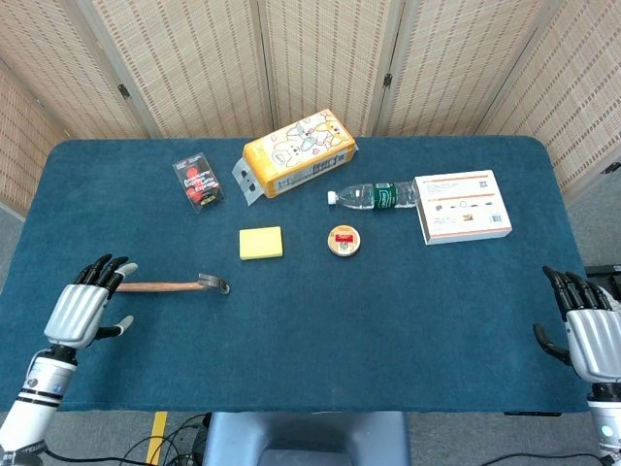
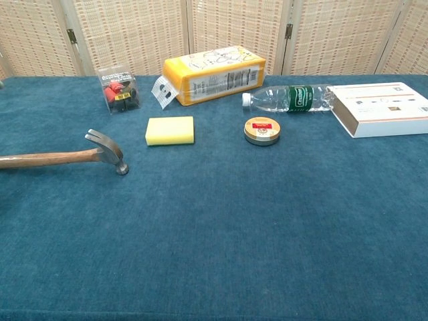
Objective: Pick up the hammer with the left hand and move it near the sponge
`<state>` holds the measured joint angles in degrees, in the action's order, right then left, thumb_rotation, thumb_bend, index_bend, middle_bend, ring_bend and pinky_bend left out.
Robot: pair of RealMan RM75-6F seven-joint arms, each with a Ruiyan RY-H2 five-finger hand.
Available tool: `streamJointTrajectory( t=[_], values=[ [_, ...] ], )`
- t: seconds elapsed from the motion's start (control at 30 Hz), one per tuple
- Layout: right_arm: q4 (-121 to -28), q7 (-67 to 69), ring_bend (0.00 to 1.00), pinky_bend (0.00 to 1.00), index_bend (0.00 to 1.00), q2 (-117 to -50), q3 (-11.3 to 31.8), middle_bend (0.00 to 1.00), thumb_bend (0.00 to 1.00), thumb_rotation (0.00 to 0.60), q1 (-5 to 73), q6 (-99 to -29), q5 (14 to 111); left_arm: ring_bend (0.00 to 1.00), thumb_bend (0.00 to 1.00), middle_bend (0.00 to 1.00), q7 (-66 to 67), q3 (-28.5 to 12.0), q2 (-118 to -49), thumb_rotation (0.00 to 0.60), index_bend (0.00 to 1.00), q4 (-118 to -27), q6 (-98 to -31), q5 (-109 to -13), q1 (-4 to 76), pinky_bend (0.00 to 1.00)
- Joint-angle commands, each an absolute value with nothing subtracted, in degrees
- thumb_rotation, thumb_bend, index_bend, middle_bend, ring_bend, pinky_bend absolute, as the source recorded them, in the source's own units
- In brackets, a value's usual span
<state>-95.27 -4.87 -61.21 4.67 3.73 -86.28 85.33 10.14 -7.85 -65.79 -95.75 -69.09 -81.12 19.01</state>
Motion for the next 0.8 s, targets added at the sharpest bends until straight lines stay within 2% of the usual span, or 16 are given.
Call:
streamJointTrajectory(
  t=[0.03, 0.43, 0.63, 0.8],
  values=[
    [-95.7, -5.1, 0.12, 0.18, 0.00, -60.7, 4.9, 0.16, 0.24, 0.600, 3.8, -86.4, 85.2, 0.08, 0.25, 0.16, 10.8, -9.2, -66.8, 0.600, 0.20, -95.7, -65.7, -79.2, 22.0, 0.19],
    [-96.4, -4.6, 0.12, 0.18, 0.00, -59.6, 5.2, 0.17, 0.24, 0.600, 4.1, -86.2, 85.4, 0.08, 0.25, 0.19, 17.1, -10.2, -72.9, 0.600, 0.23, -91.4, -54.0, -69.6, 30.8, 0.19],
    [-96.0, -4.2, 0.12, 0.18, 0.00, -59.6, 5.2, 0.18, 0.24, 0.600, 4.1, -86.0, 84.9, 0.08, 0.26, 0.22, 19.6, -10.0, -76.0, 0.600, 0.24, -88.4, -51.0, -64.6, 33.5, 0.19],
    [-95.7, -3.9, 0.12, 0.18, 0.00, -59.7, 5.2, 0.18, 0.24, 0.600, 4.2, -85.8, 84.9, 0.09, 0.31, 0.24, 20.9, -10.1, -77.8, 0.600, 0.26, -86.5, -49.3, -60.2, 35.4, 0.19]
  ],
)
